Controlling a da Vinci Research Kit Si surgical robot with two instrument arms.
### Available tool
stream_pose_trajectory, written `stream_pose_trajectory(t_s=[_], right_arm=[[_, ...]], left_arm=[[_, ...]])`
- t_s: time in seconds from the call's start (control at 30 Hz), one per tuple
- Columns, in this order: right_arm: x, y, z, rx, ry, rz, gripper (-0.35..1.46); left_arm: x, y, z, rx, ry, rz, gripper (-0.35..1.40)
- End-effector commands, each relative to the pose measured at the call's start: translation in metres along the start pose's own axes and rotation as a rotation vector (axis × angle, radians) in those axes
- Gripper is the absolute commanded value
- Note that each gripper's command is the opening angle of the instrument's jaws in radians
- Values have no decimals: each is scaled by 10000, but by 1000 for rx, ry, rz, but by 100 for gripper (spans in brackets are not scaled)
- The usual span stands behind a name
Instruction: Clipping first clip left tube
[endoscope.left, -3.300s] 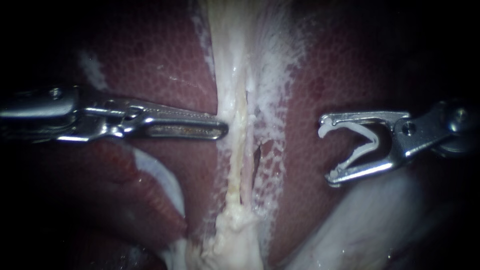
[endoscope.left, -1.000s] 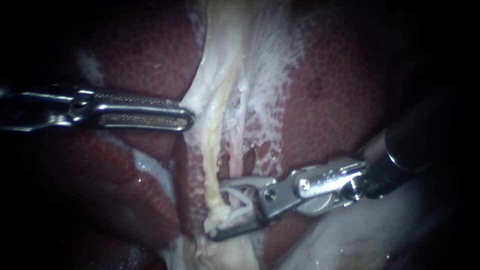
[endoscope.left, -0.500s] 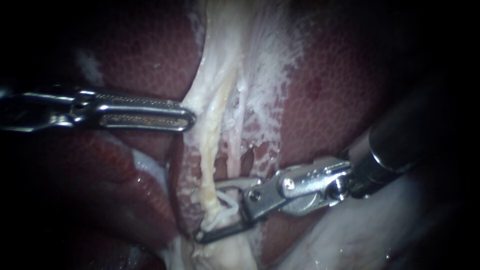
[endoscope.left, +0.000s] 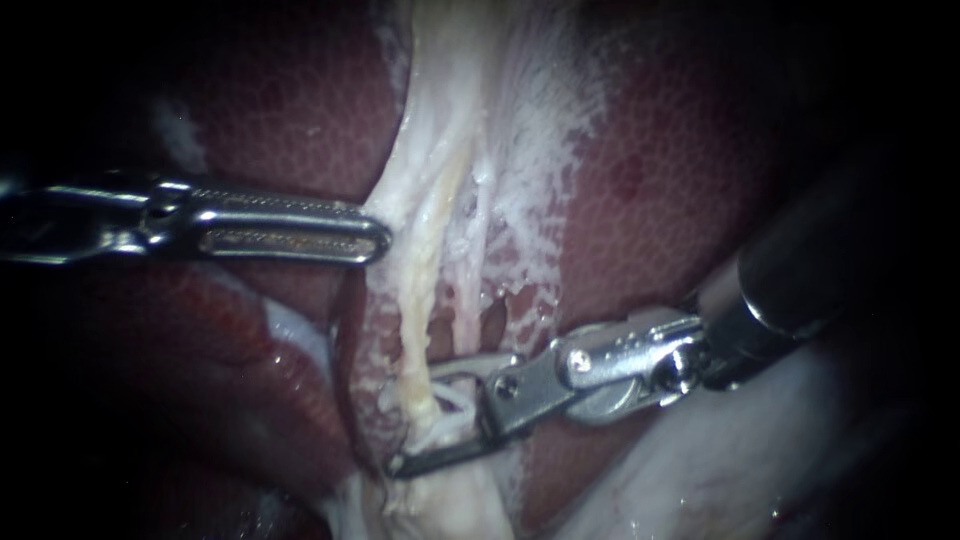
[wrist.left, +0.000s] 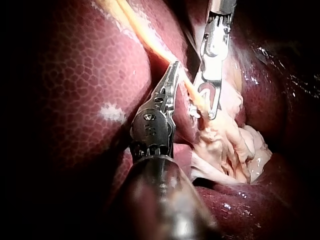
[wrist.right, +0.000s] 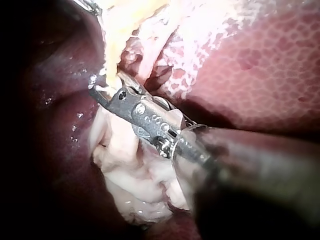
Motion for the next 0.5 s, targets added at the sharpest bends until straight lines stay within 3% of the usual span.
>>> stream_pose_trajectory(t_s=[0.03,0.27,0.5], right_arm=[[0,0,-1,1,1,3,-17],[-5,5,-4,9,1,15,-35],[-6,6,-4,12,0,14,-35]], left_arm=[[0,0,0,0,0,0,-35],[0,0,1,0,0,0,-35],[0,1,1,0,0,0,-35]])
